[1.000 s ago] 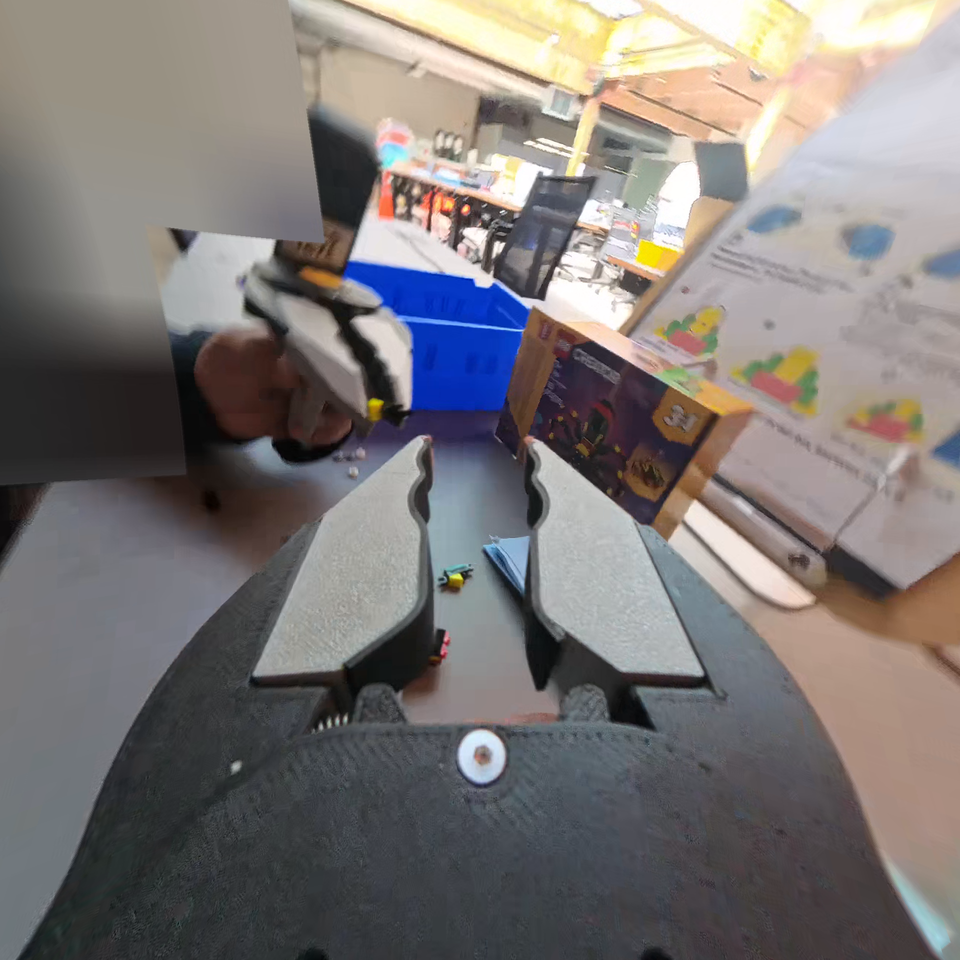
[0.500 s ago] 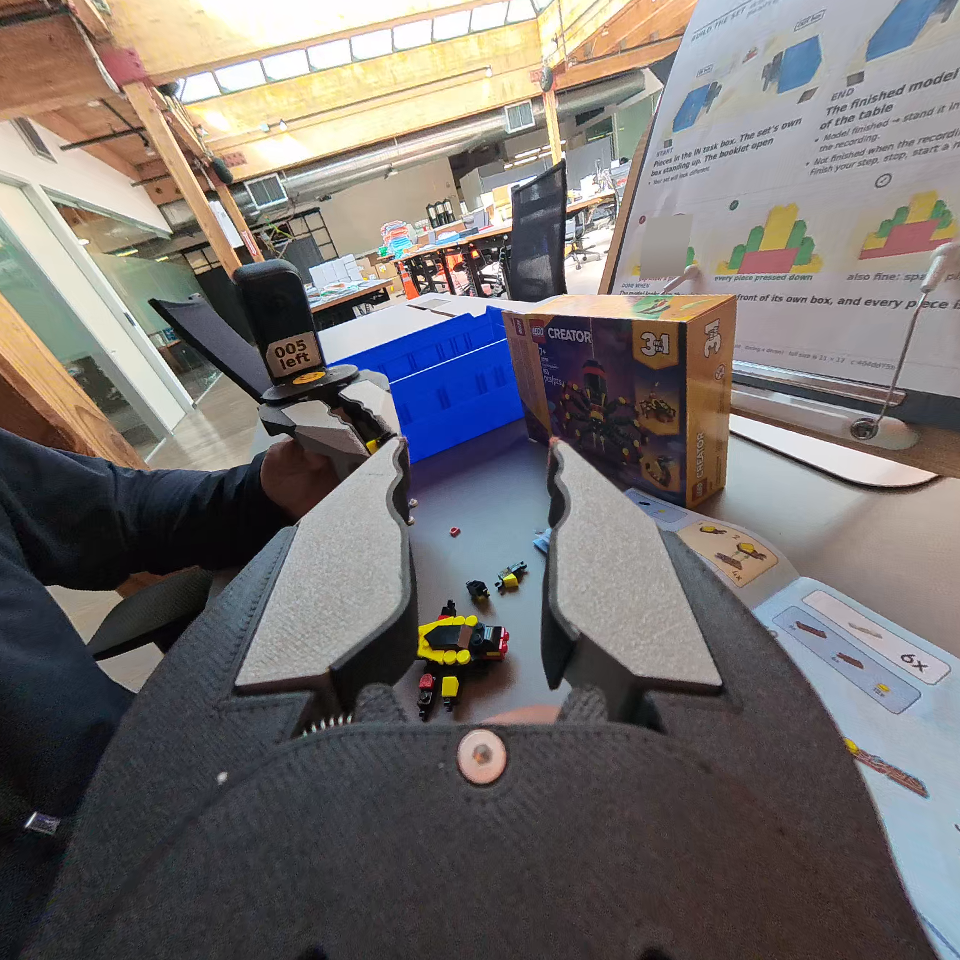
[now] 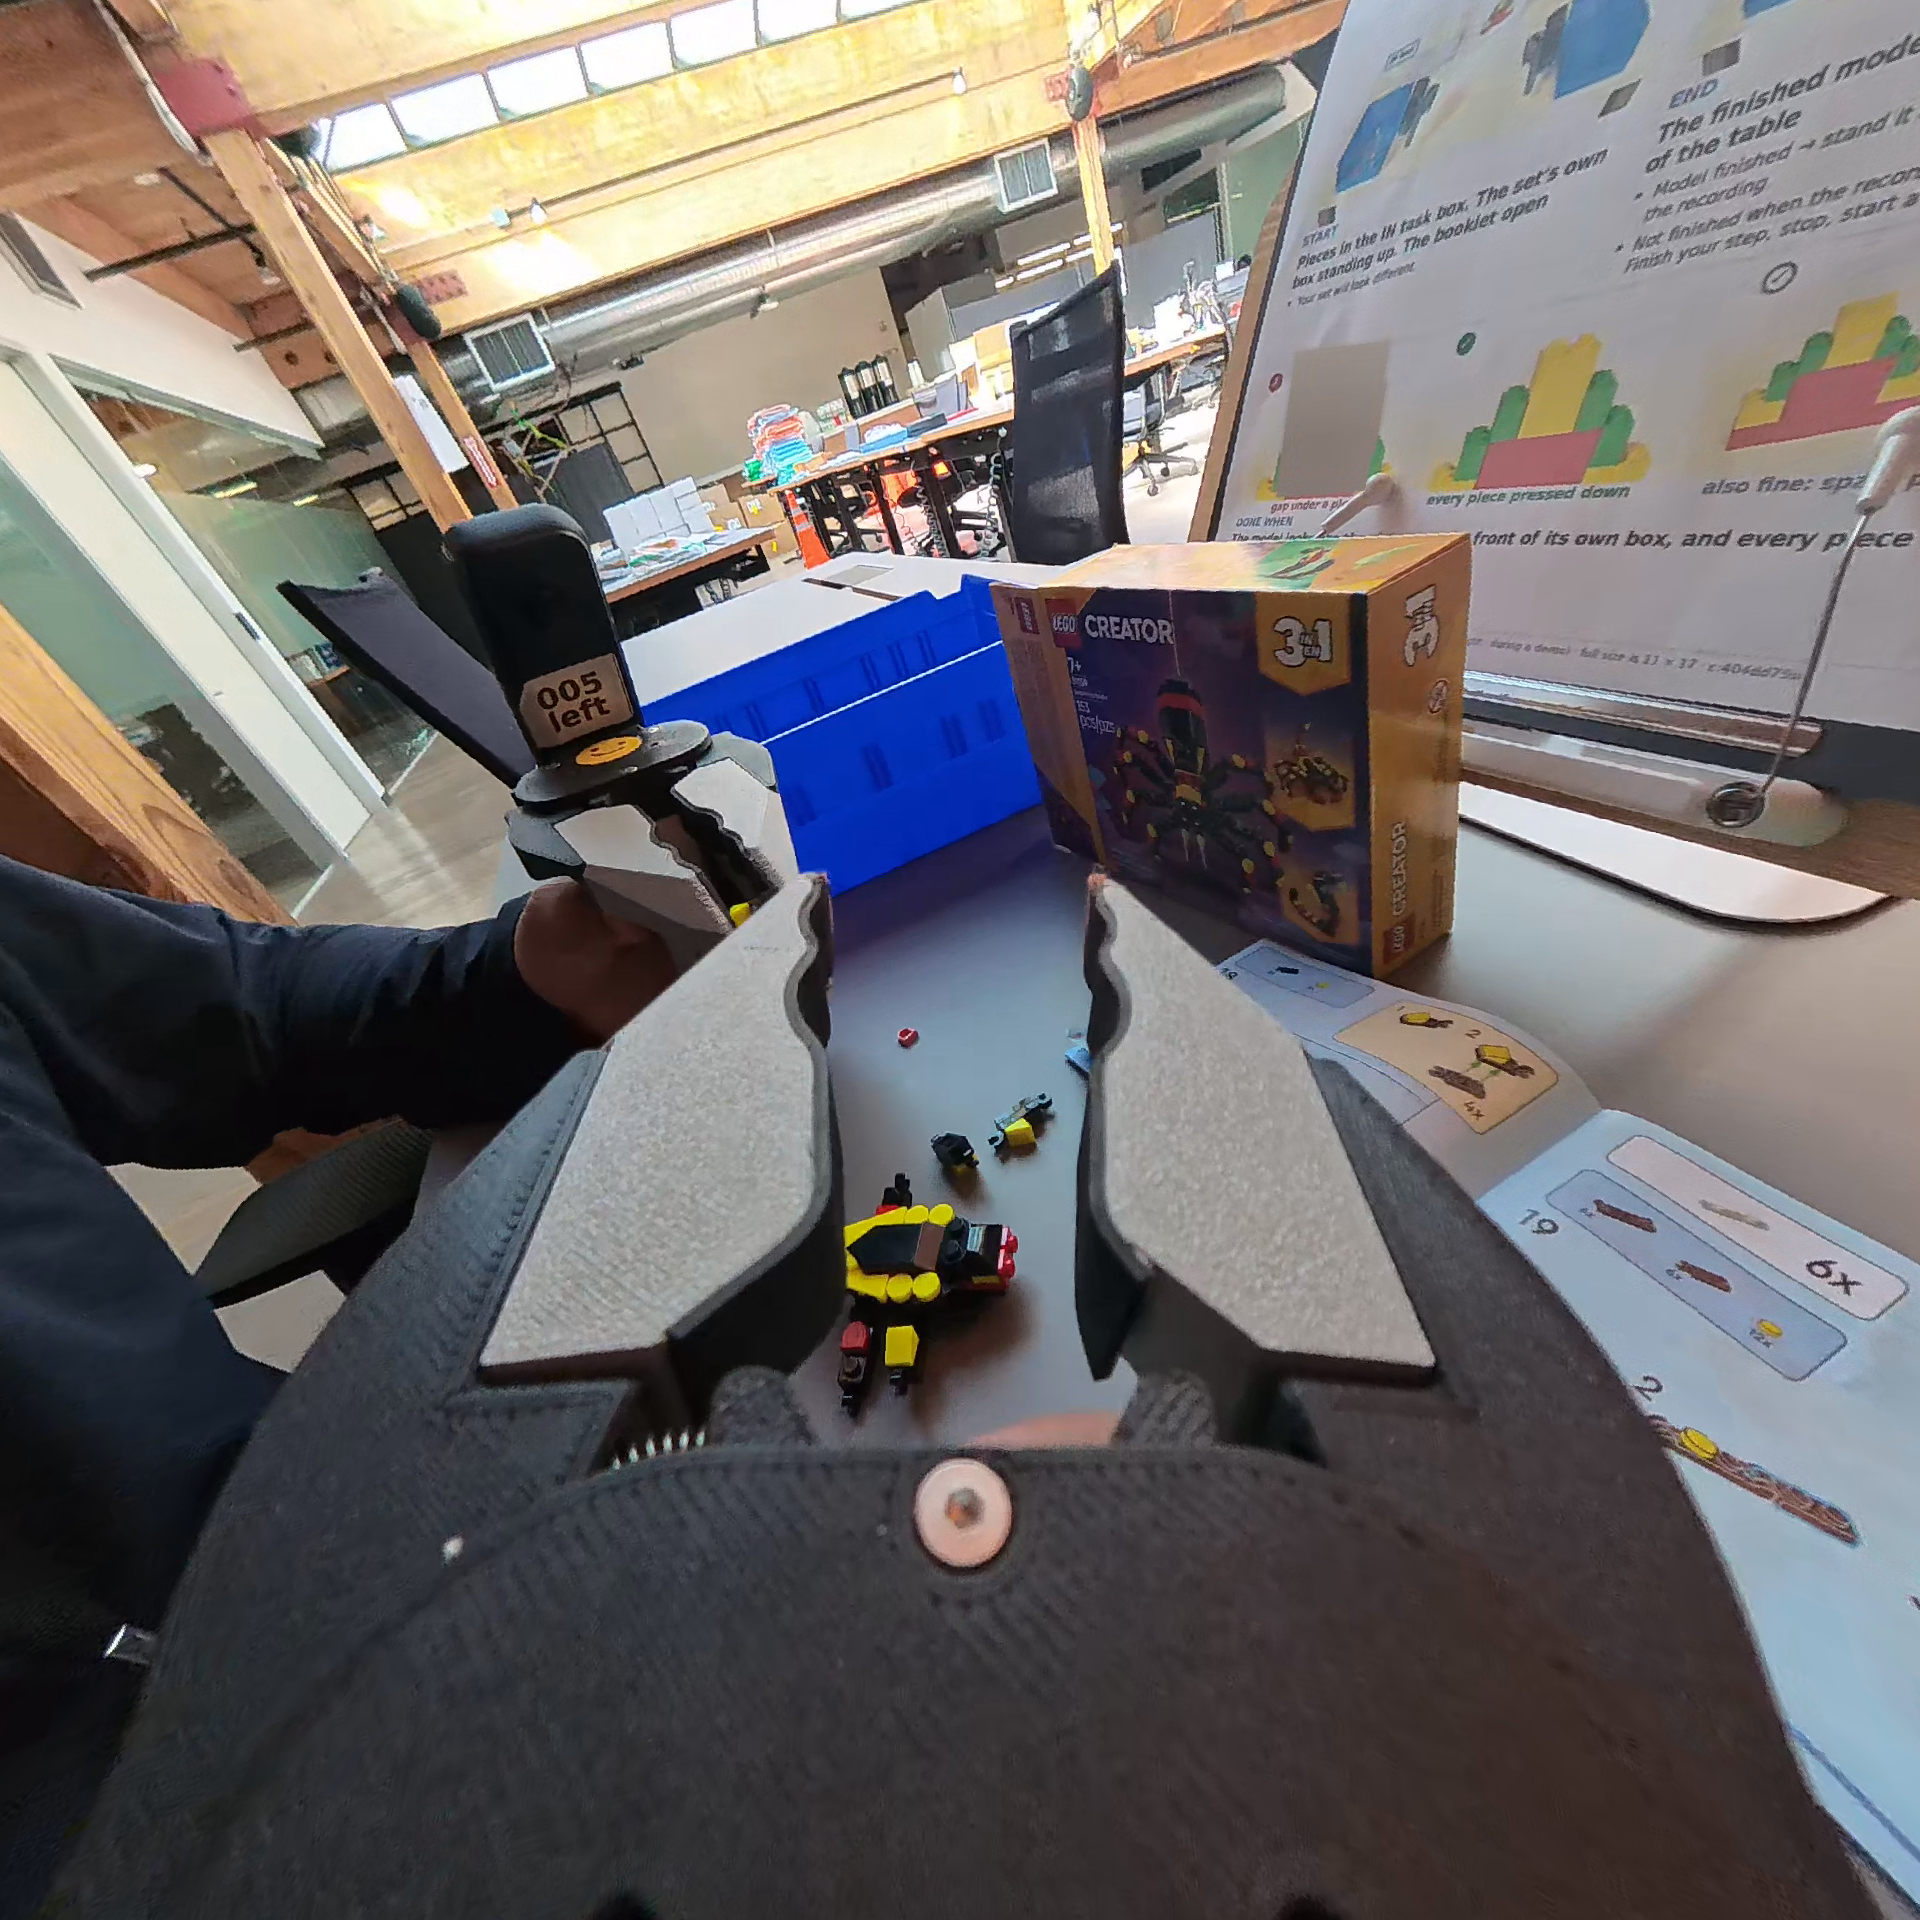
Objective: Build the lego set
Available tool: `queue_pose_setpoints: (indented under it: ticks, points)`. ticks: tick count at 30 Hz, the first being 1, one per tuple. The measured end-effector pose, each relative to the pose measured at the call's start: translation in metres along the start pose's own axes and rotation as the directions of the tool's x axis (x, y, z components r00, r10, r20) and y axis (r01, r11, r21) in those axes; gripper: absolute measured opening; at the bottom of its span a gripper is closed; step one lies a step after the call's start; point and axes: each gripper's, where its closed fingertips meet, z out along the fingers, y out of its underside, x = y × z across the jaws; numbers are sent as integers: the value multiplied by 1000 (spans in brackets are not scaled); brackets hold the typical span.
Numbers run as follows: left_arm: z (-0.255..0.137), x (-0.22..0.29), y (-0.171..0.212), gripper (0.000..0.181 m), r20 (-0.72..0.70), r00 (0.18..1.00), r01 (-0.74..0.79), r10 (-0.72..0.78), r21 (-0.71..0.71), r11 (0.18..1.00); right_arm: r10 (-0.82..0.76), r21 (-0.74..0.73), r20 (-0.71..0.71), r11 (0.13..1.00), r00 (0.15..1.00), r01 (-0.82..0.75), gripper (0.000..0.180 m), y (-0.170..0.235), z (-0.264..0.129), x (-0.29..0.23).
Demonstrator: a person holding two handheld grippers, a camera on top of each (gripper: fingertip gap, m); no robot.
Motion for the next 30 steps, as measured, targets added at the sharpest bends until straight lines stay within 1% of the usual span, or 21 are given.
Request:
queue_pose_setpoints:
  ticks: [10, 30]
  points:
    - [-3, -6, -1, 9, 31, 1000, 2, -2, 2, 1000, 0, 11, -10, 1000, 1000, 0, 43, -3, -3, 2]
    - [-3, -4, -1, 9, 27, 1000, 7, -7, -1, 1000, -4, -1, -14, 1000, 1000, 4, 41, 0, -2, 2]
